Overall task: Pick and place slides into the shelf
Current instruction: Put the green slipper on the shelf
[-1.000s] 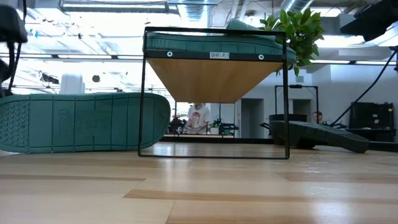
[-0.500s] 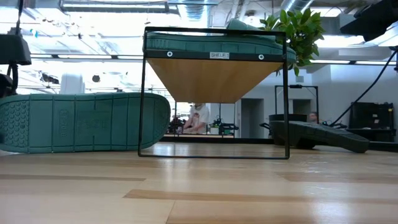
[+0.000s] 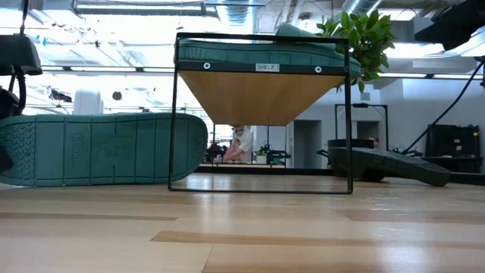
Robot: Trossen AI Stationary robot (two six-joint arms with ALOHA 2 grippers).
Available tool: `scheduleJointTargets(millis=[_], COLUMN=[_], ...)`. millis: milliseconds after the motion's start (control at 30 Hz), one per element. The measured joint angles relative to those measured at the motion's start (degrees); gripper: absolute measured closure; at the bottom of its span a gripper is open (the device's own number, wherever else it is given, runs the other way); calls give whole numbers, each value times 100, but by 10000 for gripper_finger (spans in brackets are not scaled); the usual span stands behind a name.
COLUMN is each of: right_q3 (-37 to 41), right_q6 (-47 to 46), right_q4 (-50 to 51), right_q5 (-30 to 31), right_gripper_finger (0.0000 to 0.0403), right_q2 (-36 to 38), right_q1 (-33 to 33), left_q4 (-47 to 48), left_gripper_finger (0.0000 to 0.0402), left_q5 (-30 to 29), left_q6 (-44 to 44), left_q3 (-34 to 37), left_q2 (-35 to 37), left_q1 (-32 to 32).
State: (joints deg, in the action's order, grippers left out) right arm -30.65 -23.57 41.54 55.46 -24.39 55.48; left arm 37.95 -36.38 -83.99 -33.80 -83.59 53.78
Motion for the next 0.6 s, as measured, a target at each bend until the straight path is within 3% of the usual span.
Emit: scheduleJointTargets(millis=[400, 500, 600], right_q3=[0, 0, 0], right_q6=[0, 0, 0], right_q4=[2, 2, 2], right_q5=[0, 0, 0], right_gripper_finger=[148, 148, 148], right_q2=[-1, -1, 1], right_q1=[0, 0, 0], left_q4=[5, 40, 37], left_gripper_finger=[177, 198, 247], left_q5=[-37, -33, -33], left_q6=[-21, -117, -179], left_q3=[0, 0, -2], left_q2=[0, 2, 2], left_q1=[0, 0, 0])
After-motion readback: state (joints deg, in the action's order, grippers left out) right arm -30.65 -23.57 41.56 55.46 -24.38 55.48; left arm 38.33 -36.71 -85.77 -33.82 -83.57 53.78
